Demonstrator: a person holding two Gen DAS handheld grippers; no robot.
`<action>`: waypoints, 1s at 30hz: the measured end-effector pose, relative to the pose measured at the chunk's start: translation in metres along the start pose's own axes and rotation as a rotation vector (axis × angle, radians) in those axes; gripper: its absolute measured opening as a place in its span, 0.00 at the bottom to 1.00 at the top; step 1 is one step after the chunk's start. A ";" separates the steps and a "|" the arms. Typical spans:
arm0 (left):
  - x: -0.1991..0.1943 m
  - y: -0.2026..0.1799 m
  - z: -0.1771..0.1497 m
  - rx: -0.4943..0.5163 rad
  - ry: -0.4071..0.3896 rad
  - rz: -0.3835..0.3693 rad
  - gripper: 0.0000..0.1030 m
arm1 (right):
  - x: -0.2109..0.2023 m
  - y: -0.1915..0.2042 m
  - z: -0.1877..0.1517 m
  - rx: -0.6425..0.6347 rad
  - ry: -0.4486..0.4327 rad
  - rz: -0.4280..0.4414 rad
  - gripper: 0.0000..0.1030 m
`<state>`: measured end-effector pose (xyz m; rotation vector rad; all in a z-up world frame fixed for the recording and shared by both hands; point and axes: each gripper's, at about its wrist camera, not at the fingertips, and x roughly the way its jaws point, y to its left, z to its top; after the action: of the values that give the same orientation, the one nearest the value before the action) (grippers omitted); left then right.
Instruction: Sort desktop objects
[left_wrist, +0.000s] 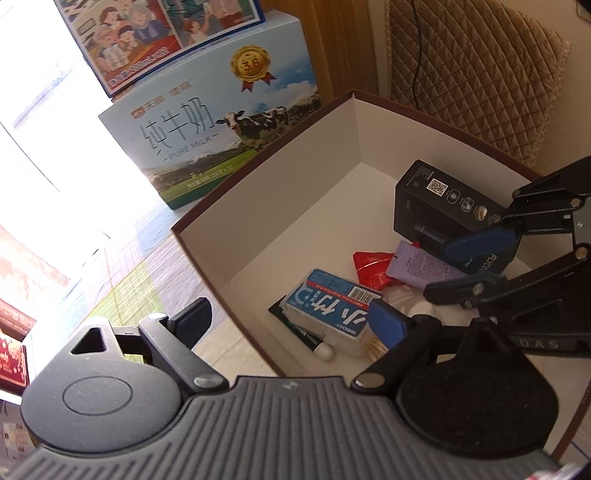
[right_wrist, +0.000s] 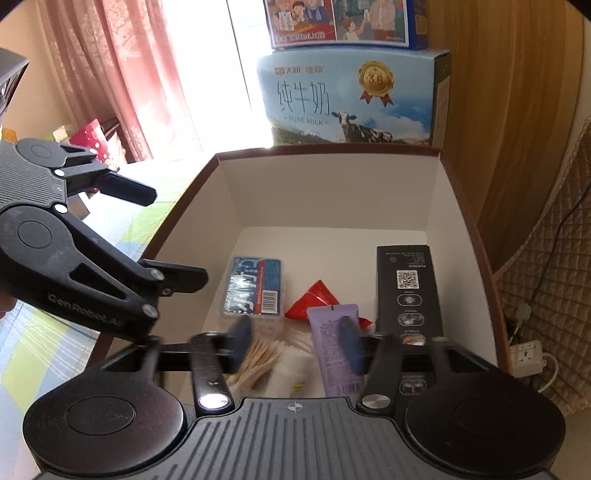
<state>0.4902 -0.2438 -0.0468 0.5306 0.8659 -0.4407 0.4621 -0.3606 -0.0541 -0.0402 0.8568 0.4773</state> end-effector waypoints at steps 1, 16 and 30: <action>-0.003 0.001 -0.002 -0.011 -0.002 0.000 0.88 | -0.003 0.000 -0.001 -0.001 -0.005 0.006 0.58; -0.068 -0.006 -0.035 -0.233 -0.023 0.047 0.96 | -0.068 0.010 -0.029 0.031 -0.097 -0.057 0.98; -0.123 -0.032 -0.071 -0.361 -0.059 0.137 0.99 | -0.104 0.032 -0.060 0.042 -0.098 -0.073 0.98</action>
<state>0.3591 -0.2077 0.0061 0.2401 0.8234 -0.1677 0.3478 -0.3854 -0.0124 -0.0090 0.7662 0.3894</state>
